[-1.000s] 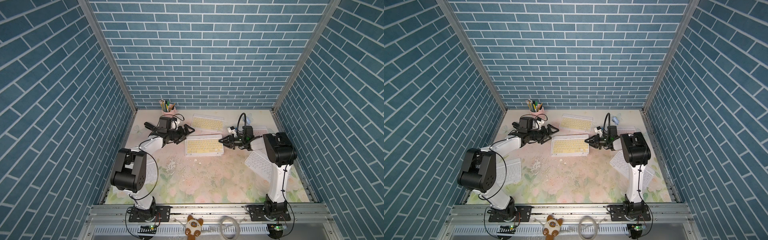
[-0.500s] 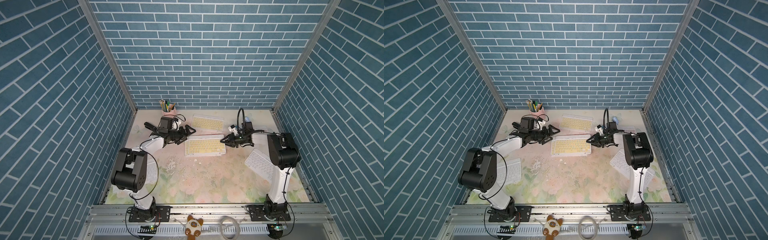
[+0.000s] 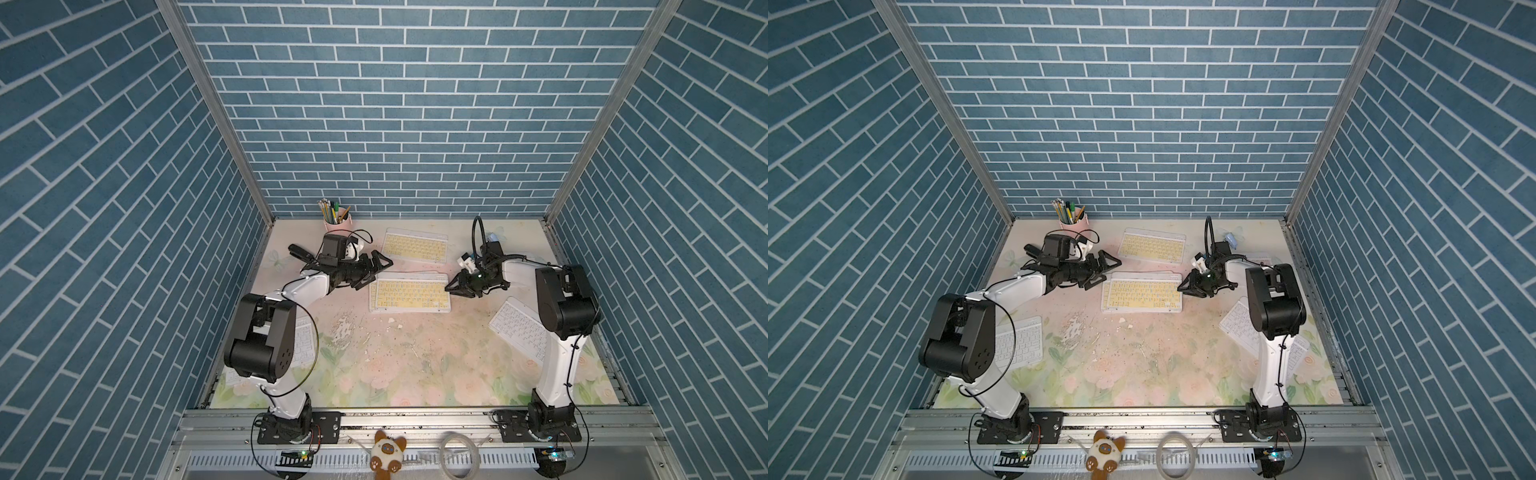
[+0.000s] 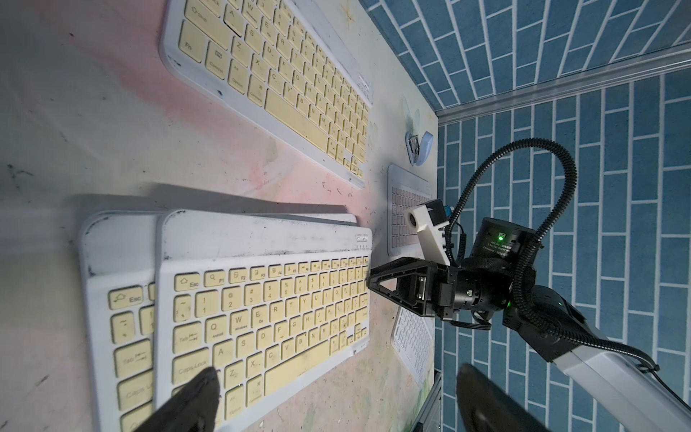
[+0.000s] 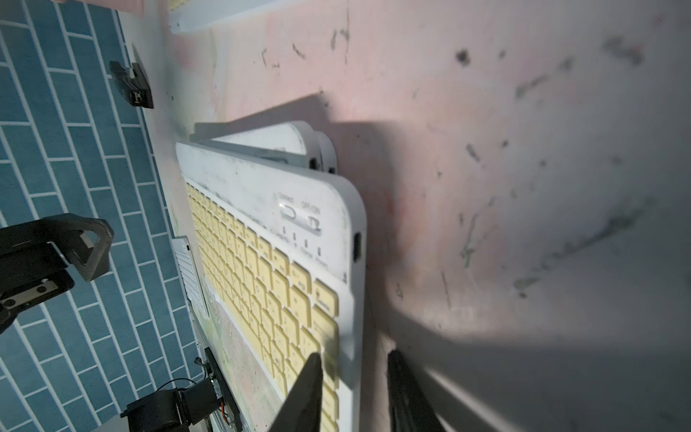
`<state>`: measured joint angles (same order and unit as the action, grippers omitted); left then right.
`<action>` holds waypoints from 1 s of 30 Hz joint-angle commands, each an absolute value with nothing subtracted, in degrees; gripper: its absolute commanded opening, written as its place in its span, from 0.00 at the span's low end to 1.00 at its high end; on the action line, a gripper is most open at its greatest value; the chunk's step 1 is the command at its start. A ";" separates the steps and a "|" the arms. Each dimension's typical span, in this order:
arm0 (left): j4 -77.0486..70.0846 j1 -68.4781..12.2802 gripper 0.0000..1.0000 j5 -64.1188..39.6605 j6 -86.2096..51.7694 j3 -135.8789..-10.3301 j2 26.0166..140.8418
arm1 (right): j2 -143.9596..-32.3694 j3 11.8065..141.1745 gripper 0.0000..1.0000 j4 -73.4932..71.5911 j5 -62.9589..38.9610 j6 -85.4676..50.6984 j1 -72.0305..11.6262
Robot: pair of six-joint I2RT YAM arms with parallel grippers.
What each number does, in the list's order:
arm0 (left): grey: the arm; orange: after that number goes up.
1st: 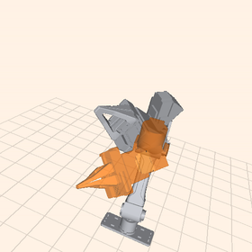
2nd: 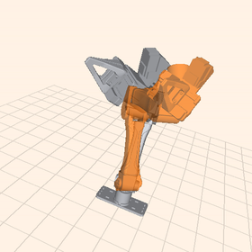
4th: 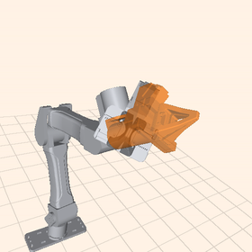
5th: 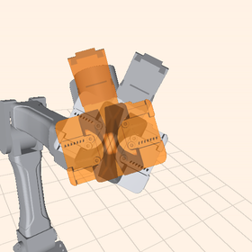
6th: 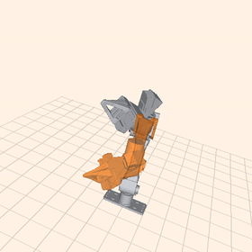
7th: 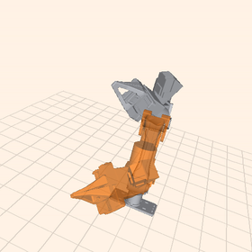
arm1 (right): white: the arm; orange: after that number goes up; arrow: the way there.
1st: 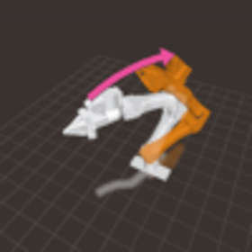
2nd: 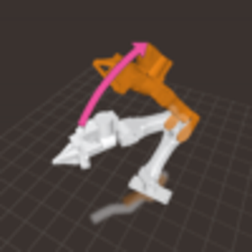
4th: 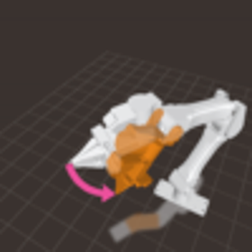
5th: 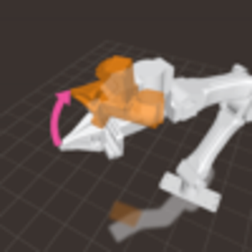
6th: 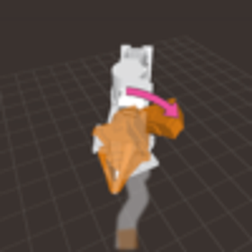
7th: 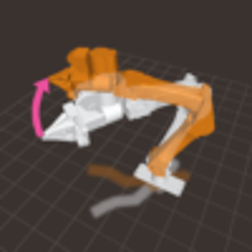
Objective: Stack the numeric keypads
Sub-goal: Place the numeric keypad at the numeric keypad.
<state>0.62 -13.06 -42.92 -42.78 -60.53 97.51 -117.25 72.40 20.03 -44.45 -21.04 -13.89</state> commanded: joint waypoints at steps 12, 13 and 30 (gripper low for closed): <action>14.77 -12.94 1.00 -33.97 -33.25 -63.45 96.33 | -105.07 70.90 0.84 25.60 -25.63 -30.35 -16.97; 14.55 -12.96 1.00 -33.59 -33.44 -63.06 96.38 | -105.32 71.41 0.86 26.33 -24.11 -31.36 -18.42; 6.89 -10.11 1.00 -37.62 -40.54 -58.16 98.90 | -110.75 75.64 0.99 28.07 -12.60 -35.19 -24.94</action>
